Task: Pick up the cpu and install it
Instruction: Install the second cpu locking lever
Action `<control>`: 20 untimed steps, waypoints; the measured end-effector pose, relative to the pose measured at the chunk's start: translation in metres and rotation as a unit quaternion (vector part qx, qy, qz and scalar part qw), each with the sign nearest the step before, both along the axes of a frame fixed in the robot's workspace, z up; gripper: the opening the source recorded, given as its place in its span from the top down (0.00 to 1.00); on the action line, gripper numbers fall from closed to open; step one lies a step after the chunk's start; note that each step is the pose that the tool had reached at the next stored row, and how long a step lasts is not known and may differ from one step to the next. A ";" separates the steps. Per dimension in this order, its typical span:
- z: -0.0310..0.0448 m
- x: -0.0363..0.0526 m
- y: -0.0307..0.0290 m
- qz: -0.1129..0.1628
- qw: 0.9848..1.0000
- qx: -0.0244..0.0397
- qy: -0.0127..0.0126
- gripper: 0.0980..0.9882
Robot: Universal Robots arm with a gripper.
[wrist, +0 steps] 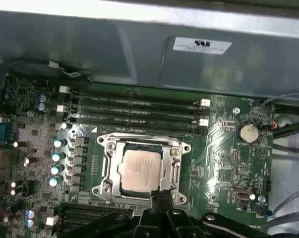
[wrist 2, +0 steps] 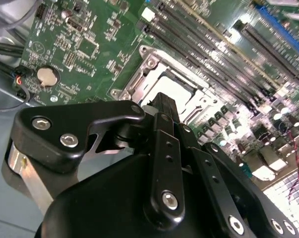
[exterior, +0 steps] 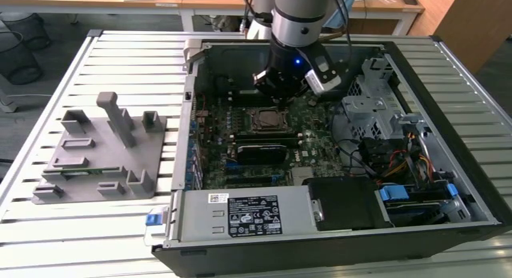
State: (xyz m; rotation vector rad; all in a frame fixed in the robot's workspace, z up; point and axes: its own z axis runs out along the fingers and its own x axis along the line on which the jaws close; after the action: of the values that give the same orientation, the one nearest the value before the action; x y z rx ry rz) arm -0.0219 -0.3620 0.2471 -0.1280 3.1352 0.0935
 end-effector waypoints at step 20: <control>-0.0055 0.0002 -0.0208 0.003 1.000 0.009 0.010 0.99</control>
State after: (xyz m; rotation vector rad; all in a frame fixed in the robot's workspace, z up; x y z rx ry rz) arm -0.0217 -0.3827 0.2416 -0.1384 3.1540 0.1229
